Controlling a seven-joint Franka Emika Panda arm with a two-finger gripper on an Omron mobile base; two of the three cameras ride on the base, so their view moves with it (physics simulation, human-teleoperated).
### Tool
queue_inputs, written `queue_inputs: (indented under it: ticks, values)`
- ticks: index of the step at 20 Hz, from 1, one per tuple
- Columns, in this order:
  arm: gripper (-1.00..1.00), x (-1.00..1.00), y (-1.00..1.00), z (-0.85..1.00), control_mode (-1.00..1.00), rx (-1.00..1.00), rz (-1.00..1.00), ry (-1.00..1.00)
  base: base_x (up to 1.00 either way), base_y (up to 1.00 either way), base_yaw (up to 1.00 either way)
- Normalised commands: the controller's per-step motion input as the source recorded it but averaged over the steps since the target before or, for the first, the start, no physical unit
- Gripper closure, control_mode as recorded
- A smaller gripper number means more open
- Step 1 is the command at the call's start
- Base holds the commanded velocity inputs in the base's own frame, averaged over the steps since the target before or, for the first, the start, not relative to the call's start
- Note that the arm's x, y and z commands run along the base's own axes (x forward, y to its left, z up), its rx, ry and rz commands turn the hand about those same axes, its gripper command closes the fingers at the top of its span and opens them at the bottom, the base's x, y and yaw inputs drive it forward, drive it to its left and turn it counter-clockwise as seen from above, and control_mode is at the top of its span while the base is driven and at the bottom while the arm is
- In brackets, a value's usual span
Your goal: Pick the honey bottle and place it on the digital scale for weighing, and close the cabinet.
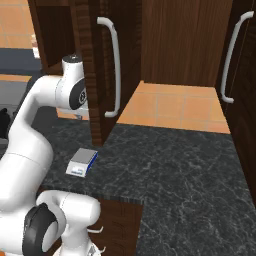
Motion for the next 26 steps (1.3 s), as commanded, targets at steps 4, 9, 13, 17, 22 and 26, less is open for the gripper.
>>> queue_inputs:
  ticks: [4, 9, 13, 17, 22, 26]
  values:
    - [-1.0, -0.57, 0.0, 0.0, -1.0, 0.0, 0.0, -0.12, 0.0, 0.0, 0.0]
    - [-1.0, -0.95, 0.0, 0.25, -1.0, -0.03, -0.03, -0.29, 0.0, 0.0, 0.0]
    - [-1.0, -0.91, 0.06, 0.55, -1.0, -0.12, -0.12, -0.23, 0.0, 0.0, 0.0]
    - [-1.0, -0.59, 0.1, 0.58, -1.0, -0.06, -0.17, -0.18, 0.0, 0.0, 0.0]
    - [-1.0, -0.17, 0.03, 0.47, -1.0, 0.0, -0.16, -0.26, 0.0, 0.0, 0.0]
    - [-1.0, 0.0, 0.0, 0.45, -1.0, 0.0, -0.18, -0.31, 0.0, 0.0, 0.0]
